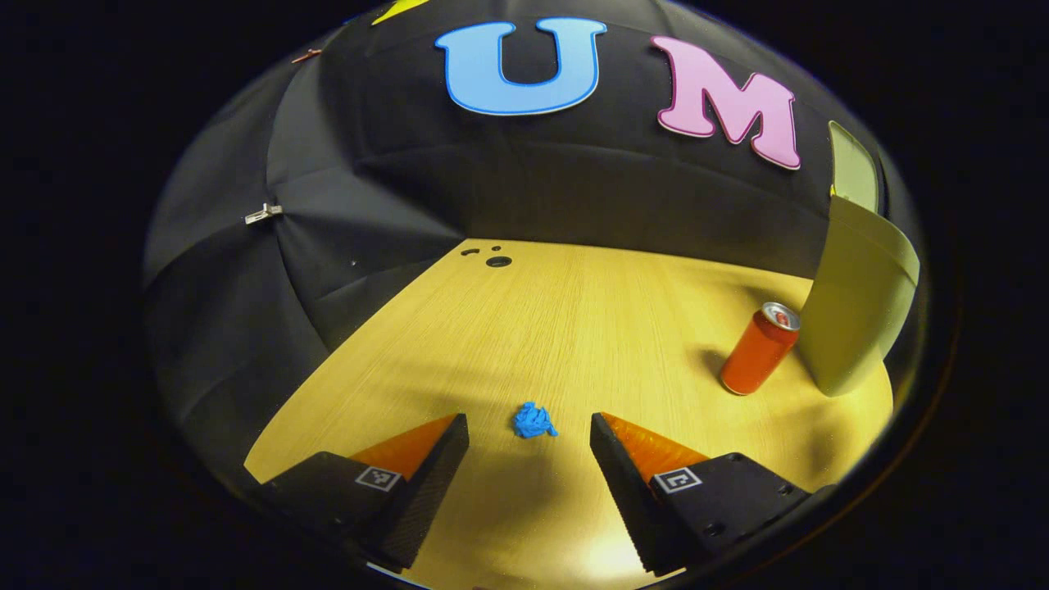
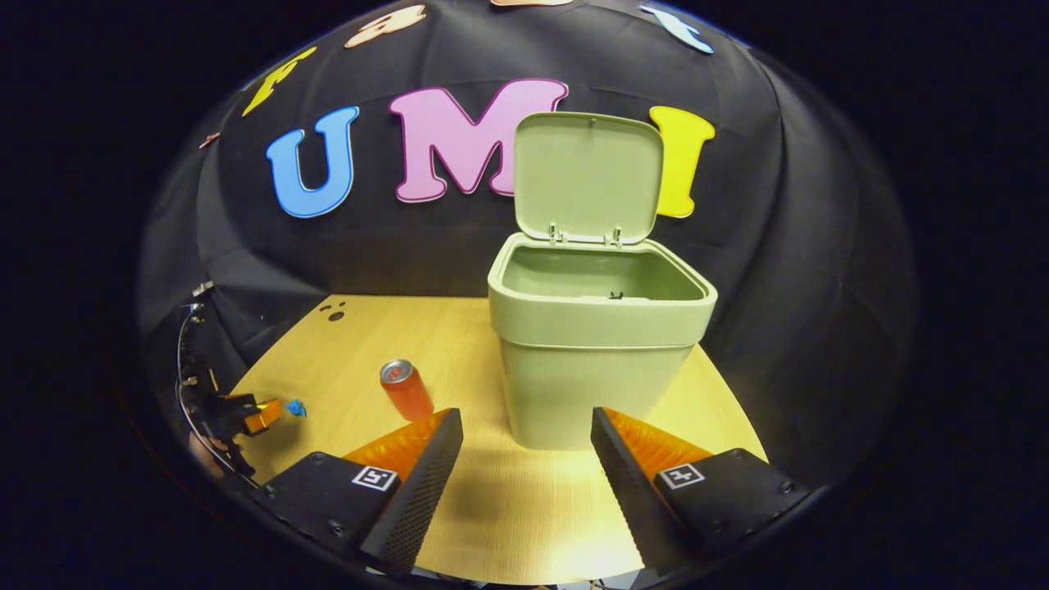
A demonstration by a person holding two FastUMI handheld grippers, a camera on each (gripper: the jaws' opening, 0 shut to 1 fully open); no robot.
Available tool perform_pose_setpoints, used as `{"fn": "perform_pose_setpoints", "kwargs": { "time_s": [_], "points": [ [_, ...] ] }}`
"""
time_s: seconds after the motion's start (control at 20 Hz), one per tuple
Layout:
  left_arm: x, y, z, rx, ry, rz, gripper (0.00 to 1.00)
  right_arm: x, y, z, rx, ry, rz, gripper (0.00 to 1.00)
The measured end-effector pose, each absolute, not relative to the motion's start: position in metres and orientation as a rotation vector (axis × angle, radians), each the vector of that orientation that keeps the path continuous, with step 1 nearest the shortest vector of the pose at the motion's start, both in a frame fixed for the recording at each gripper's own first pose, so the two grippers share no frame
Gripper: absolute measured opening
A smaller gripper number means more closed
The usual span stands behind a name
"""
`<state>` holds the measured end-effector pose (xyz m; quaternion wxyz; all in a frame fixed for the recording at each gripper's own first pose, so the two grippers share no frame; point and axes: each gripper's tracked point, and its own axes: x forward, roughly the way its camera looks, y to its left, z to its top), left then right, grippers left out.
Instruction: Press the lid of the desktop garbage bin to open it, pick up the crumpled paper on the desktop and throw it into the bin, then pick up the pop can on the desktop and drop it into the bin, and finally close the garbage bin lid.
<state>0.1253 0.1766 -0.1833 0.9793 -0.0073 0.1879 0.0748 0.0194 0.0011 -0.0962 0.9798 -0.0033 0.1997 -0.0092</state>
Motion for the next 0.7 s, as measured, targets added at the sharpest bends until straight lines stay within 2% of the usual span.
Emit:
{"fn": "perform_pose_setpoints", "kwargs": {
  "time_s": [0.45,0.7],
  "points": [
    [0.169,0.190,-0.239,-0.015,0.503,0.174,0.96,0.027,0.003,-0.119,-0.028,0.482,0.019,0.99],
    [0.183,0.184,-0.247,-0.002,0.508,0.149,0.93,0.028,0.003,-0.129,-0.029,0.516,0.021,1.00]
  ]
}}
